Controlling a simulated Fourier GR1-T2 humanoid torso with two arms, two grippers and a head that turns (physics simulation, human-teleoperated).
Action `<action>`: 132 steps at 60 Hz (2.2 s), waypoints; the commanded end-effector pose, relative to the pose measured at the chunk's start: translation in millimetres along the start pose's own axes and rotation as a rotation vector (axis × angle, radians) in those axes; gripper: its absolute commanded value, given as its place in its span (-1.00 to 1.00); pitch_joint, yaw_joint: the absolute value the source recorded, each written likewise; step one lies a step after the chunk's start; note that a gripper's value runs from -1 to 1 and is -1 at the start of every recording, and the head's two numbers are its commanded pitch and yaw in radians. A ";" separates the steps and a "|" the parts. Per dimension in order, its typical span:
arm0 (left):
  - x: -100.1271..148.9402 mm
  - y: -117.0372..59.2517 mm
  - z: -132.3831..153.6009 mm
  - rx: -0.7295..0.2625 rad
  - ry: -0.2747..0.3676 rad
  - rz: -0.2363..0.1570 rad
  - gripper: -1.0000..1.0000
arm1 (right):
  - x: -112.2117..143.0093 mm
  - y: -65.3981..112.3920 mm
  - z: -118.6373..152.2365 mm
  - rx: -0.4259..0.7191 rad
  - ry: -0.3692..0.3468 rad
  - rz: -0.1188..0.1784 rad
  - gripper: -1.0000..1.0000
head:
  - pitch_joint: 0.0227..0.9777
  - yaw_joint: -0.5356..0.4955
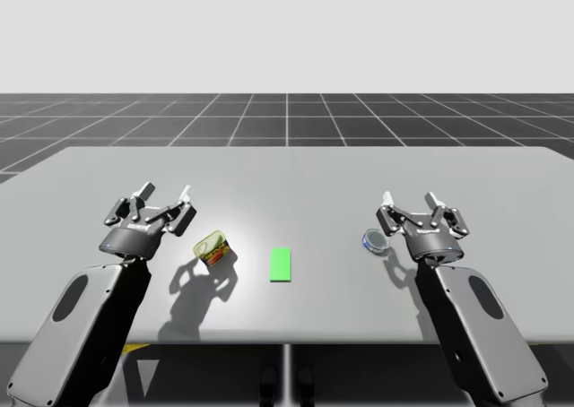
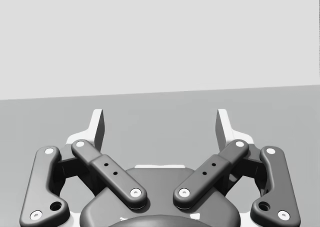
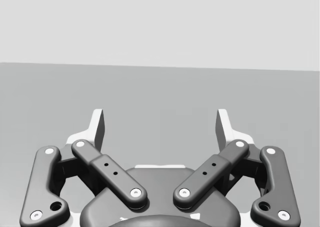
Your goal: Look at the card. If it is red, pick the object on the left. If it is green, pick the object on the right.
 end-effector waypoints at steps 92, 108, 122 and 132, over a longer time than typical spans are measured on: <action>-7.1 -4.8 -1.2 -0.019 0.026 0.001 -1.00 | -67.5 -8.2 68.4 0.295 0.213 -0.029 -1.00 | 0.68 -0.75; -6.6 -5.1 -0.9 -0.019 0.024 0.001 -1.00 | -81.0 -0.4 51.8 0.302 0.250 -0.005 -1.00 | 0.69 -0.74; -5.4 -5.1 -0.3 -0.020 0.021 0.002 -1.00 | -90.3 3.7 39.6 0.284 0.288 0.026 -1.00 | 0.70 -0.73; -4.9 -4.9 0.0 -0.020 0.020 0.003 -1.00 | -93.1 5.2 33.8 0.275 0.295 0.043 -1.00 | 0.71 -0.72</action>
